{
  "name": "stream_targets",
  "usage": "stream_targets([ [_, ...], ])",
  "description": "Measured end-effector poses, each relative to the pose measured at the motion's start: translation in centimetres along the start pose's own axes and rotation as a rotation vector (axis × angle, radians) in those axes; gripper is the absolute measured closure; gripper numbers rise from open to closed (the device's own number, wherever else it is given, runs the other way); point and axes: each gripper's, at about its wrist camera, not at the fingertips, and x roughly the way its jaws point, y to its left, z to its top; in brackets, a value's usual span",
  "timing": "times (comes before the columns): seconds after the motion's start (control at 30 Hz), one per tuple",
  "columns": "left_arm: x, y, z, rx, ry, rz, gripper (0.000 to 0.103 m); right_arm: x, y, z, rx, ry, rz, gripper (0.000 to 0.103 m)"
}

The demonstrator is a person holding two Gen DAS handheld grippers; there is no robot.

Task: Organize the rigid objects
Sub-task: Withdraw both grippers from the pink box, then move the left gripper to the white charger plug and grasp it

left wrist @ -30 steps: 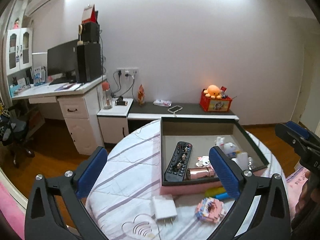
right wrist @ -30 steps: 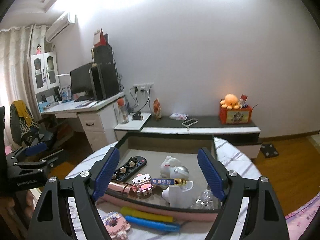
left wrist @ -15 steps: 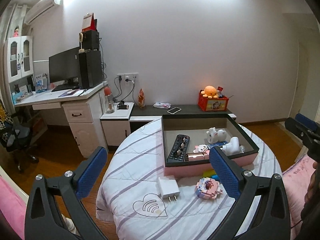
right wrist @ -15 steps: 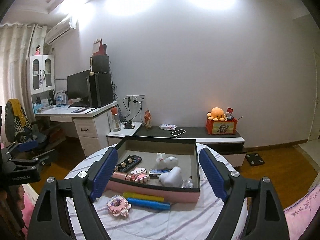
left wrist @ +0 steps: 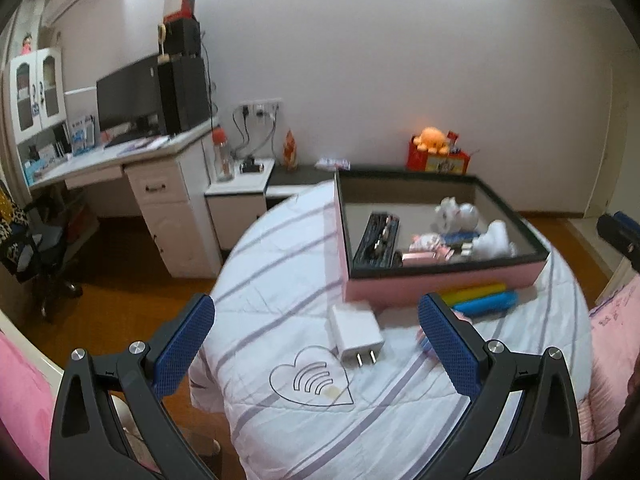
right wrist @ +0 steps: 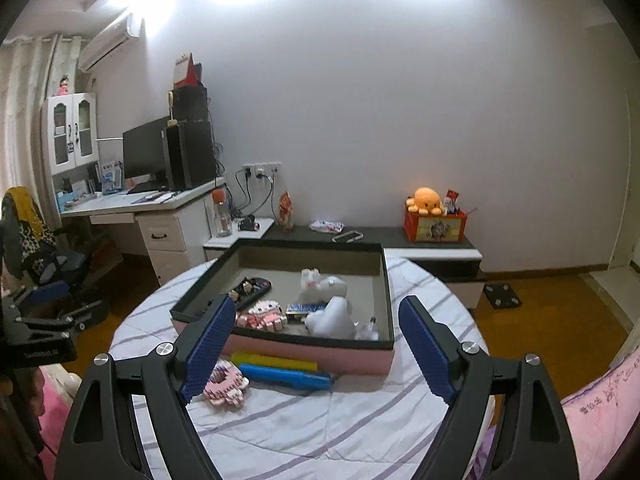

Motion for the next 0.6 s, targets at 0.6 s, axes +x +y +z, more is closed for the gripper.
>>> stream_targets([
  [0.6,9.2,-2.6,-2.7,0.048,0.202,-0.008,0.0,6.9,-2.3,-3.1,0.042,0.168,-0.03,0.018],
])
